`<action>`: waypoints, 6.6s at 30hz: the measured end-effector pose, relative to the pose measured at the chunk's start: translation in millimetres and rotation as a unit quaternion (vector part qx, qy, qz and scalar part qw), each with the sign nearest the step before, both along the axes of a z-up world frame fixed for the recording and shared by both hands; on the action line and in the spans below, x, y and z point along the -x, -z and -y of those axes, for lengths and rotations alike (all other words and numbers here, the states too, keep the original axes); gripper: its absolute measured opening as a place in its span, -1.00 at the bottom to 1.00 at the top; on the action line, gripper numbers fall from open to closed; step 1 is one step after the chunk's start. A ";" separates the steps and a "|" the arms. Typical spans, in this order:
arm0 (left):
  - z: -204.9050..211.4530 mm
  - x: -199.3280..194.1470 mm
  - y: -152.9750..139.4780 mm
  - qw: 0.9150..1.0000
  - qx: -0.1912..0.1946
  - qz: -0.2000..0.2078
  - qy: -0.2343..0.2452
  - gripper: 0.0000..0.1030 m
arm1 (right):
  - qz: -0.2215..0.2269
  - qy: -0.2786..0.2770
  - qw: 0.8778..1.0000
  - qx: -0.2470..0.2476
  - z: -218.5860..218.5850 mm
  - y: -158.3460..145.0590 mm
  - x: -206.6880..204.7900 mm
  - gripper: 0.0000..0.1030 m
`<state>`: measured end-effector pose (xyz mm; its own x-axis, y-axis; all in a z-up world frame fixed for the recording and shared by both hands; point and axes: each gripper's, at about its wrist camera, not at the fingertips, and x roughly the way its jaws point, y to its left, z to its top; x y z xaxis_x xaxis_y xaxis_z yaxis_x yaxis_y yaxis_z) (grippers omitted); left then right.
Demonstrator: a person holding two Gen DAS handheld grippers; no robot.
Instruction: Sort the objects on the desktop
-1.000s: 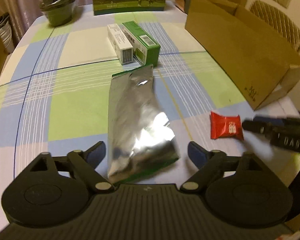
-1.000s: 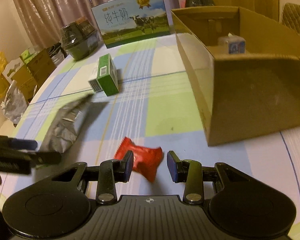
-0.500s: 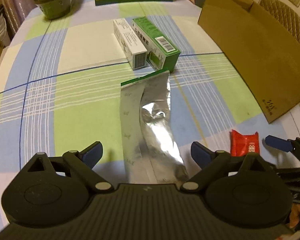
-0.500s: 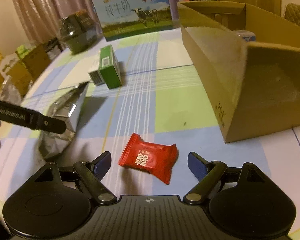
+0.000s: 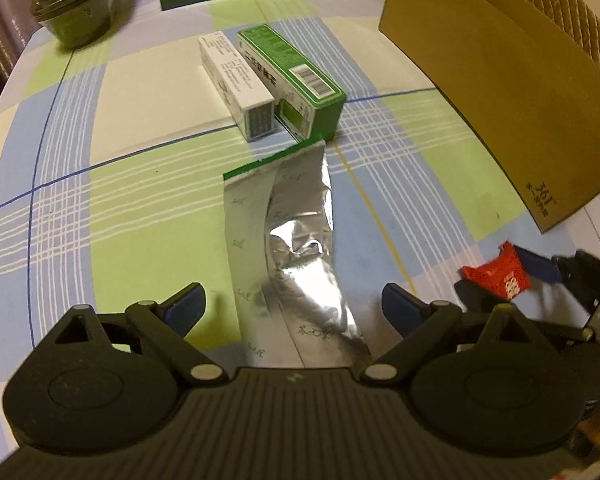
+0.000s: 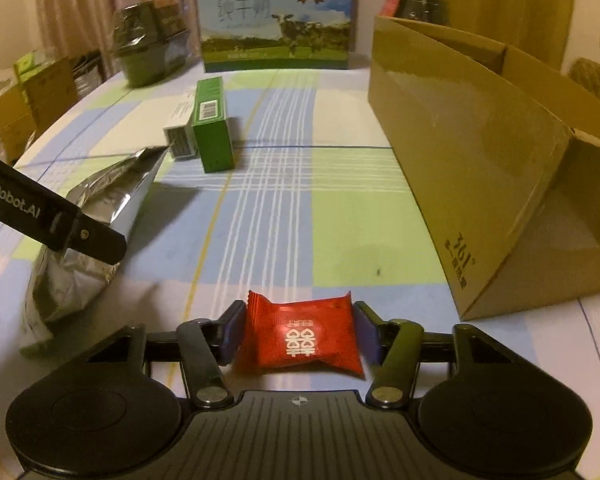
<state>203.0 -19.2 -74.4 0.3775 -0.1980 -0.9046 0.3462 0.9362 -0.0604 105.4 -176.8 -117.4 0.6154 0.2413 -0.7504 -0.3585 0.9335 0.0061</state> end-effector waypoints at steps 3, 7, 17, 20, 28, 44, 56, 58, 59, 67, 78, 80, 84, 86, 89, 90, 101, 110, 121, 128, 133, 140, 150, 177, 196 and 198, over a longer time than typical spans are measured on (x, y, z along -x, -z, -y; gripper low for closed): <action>2.7 0.9 3.6 1.000 0.003 -0.005 0.006 0.80 | -0.011 -0.001 1.000 -0.010 9.2 -2.1 -0.1 0.06; 4.8 -1.0 7.1 1.000 -0.002 -0.008 0.006 0.80 | -0.008 -0.008 1.000 -0.011 16.9 -1.2 7.1 0.17; 5.3 -12.7 18.4 1.000 -0.010 -0.026 0.012 0.54 | -0.008 -0.013 1.000 -0.011 22.4 -0.2 16.6 0.46; 5.4 -12.3 20.1 0.999 -0.019 -0.027 0.010 0.25 | -0.006 -0.017 1.000 -0.007 23.3 0.2 18.1 0.46; 5.2 -10.3 13.9 0.999 -0.035 -0.028 0.020 -0.24 | -0.001 -0.021 1.000 -0.003 23.9 -0.5 20.7 0.15; 8.1 25.3 2.9 1.000 -0.009 -0.022 0.010 -0.31 | 0.008 -0.023 0.999 -0.020 29.4 -10.3 23.5 -0.22; 12.4 37.7 -14.6 1.000 -0.003 -0.010 0.010 -0.31 | 0.034 -0.015 0.999 -0.036 34.6 -35.5 29.8 -0.22; 13.5 40.3 -19.3 1.000 -0.002 -0.008 0.010 -0.31 | 0.037 -0.014 0.998 -0.039 35.6 -39.7 31.6 -0.22; 14.0 41.4 -22.2 1.000 -0.002 -0.006 0.010 -0.31 | 0.040 -0.013 0.998 -0.040 36.1 -42.6 32.3 -0.22; 23.3 48.0 -49.4 1.000 -0.003 0.013 0.018 -0.31 | 0.064 -0.008 0.996 -0.056 43.5 -68.7 40.8 -0.23; 47.7 58.4 -85.0 0.999 0.010 0.039 0.031 -0.31 | 0.096 0.007 0.993 -0.072 62.3 -100.5 47.7 -0.23; 53.4 60.5 -89.9 0.998 0.011 0.043 0.034 -0.31 | 0.102 0.010 0.992 -0.075 66.1 -105.1 48.9 -0.23; 66.0 63.8 -99.7 0.998 0.018 0.050 0.042 -0.31 | 0.113 0.018 0.990 -0.079 74.9 -115.3 47.9 -0.23; 72.4 64.1 -104.3 0.997 0.023 0.052 0.045 -0.31 | 0.119 0.023 0.989 -0.082 80.0 -120.1 46.2 -0.23; 84.6 63.9 -112.4 0.997 0.032 0.056 0.051 -0.31 | 0.132 0.031 0.987 -0.084 89.1 -128.1 44.1 -0.23; 89.2 63.4 -114.1 0.996 0.035 0.057 0.053 -0.31 | 0.136 0.035 0.986 -0.085 93.0 -130.9 42.6 -0.23; 150.4 38.9 -137.8 0.992 0.087 0.057 0.065 -0.31 | 0.170 0.078 0.979 -0.078 148.9 -154.4 8.3 -0.23; 214.7 5.2 -152.2 0.990 0.112 0.065 0.060 -0.31 | 0.179 0.103 0.975 -0.079 196.8 -161.9 -30.5 -0.23; 251.4 -40.8 -146.3 0.988 0.141 0.053 0.007 -0.31 | 0.171 0.113 0.975 -0.088 222.0 -159.3 -66.3 -0.23; 260.3 -51.4 -134.5 0.990 0.132 0.053 -0.001 -0.27 | 0.165 0.117 0.975 -0.091 225.8 -153.8 -75.2 -0.22; 254.7 -47.2 -131.7 0.991 0.119 0.066 0.001 -0.24 | 0.159 0.118 0.976 -0.091 226.8 -149.2 -77.4 -0.22; 238.5 -37.7 -139.3 0.989 0.122 0.080 0.001 -0.12 | 0.154 0.116 0.977 -0.093 223.0 -146.5 -76.7 -0.22; 219.0 -24.2 -145.6 0.989 0.120 0.091 0.003 -0.05 | 0.142 0.090 0.978 -0.123 214.2 -148.6 -82.8 0.11; 60.7 86.6 -106.6 0.989 0.046 0.123 -0.071 0.70 | 0.132 0.058 0.974 -0.177 170.3 -162.9 12.8 0.60; -35.3 116.0 -86.4 0.980 0.037 0.118 -0.156 0.90 | 0.094 -0.050 0.984 -0.140 68.3 -139.3 39.0 0.63; -38.1 115.5 -84.7 0.980 0.037 0.117 -0.158 0.90 | 0.090 -0.056 0.985 -0.138 64.8 -136.7 38.6 0.63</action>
